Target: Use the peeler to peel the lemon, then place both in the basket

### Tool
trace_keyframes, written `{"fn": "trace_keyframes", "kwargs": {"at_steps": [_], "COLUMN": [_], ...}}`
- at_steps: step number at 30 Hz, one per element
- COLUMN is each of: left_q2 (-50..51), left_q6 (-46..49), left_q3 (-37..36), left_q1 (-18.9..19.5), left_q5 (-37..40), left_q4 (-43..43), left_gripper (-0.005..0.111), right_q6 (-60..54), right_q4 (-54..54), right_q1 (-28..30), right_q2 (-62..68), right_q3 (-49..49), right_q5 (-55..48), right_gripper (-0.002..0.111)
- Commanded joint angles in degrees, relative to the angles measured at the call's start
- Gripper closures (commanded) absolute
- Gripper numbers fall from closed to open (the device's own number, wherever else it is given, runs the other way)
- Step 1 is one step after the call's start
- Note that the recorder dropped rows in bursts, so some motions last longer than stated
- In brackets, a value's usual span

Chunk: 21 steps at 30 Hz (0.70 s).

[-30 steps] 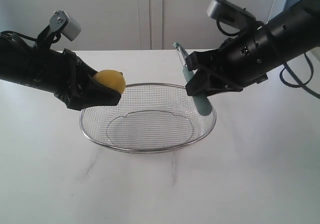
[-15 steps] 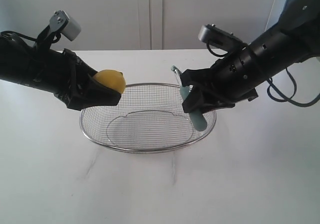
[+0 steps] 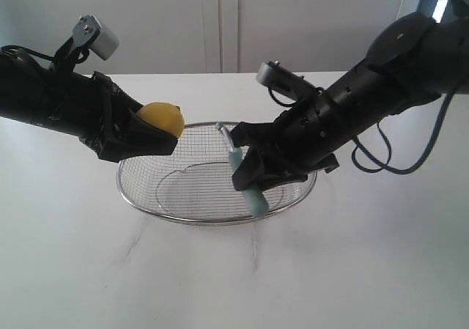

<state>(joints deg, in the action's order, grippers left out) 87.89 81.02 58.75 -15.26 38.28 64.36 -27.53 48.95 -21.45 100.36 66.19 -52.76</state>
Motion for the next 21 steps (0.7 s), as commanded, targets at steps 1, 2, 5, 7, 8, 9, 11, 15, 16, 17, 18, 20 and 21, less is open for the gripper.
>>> {"fn": "trace_keyframes", "kwargs": {"at_steps": [1, 2, 5, 7, 8, 9, 11, 15, 16, 17, 18, 20, 21], "left_q2": [-0.25, -0.25, -0.25, -0.25, -0.25, -0.25, -0.25, -0.25, -0.25, -0.25, -0.25, -0.25, -0.25], "left_q6": [-0.01, -0.01, -0.01, -0.01, -0.01, -0.01, -0.01, -0.01, -0.01, -0.01, -0.01, -0.01, -0.01], "left_q3": [-0.03, -0.03, -0.03, -0.03, -0.03, -0.03, -0.03, -0.03, -0.03, -0.03, -0.03, -0.03, -0.03], "left_q1": [-0.27, -0.27, -0.27, -0.27, -0.27, -0.27, -0.27, -0.27, -0.27, -0.27, -0.27, -0.27, -0.27], "left_q5": [1.38, 1.38, 1.38, 1.38, 1.38, 1.38, 1.38, 1.62, 1.62, 1.62, 1.62, 1.62, 1.73], "left_q4": [1.57, 1.57, 1.57, 1.57, 1.57, 1.57, 1.57, 1.57, 1.57, 1.57, 1.57, 1.57, 1.57], "left_gripper": [0.107, 0.107, 0.107, 0.107, 0.107, 0.107, 0.107, 0.107, 0.107, 0.107, 0.107, 0.107, 0.107], "right_q6": [-0.79, -0.81, -0.91, -0.91, -0.91, -1.52, -3.52, -3.67, -3.67, -3.79, -3.78, -3.93, -4.20], "right_q4": [2.45, 2.85, 3.86, 5.32, 6.46, 7.53, 9.48, 10.53, 10.53, 10.43, 10.43, 10.43, 10.43], "right_q1": [-3.23, -3.85, -5.17, -5.43, -5.43, -5.43, -5.43, -5.43, -5.43, -5.43, -5.43, -5.43, -5.43], "right_q2": [0.78, 0.92, 0.92, 0.92, 0.92, 0.92, 0.71, -0.04, -0.17, -0.46, -0.70, -1.27, -1.55], "right_q3": [0.57, 0.57, 0.57, 0.57, 0.57, 0.57, 0.57, 0.57, 0.57, 0.57, 0.57, 0.57, 0.57], "right_q5": [-0.24, -0.24, -0.24, -0.94, -1.60, -2.26, -2.39, -2.39, -2.39, -2.29, -2.29, -2.29, -2.29], "right_gripper": [0.108, 0.108, 0.108, 0.108, 0.108, 0.108, 0.108, 0.108, 0.108, 0.108, 0.108, 0.108, 0.108]}}
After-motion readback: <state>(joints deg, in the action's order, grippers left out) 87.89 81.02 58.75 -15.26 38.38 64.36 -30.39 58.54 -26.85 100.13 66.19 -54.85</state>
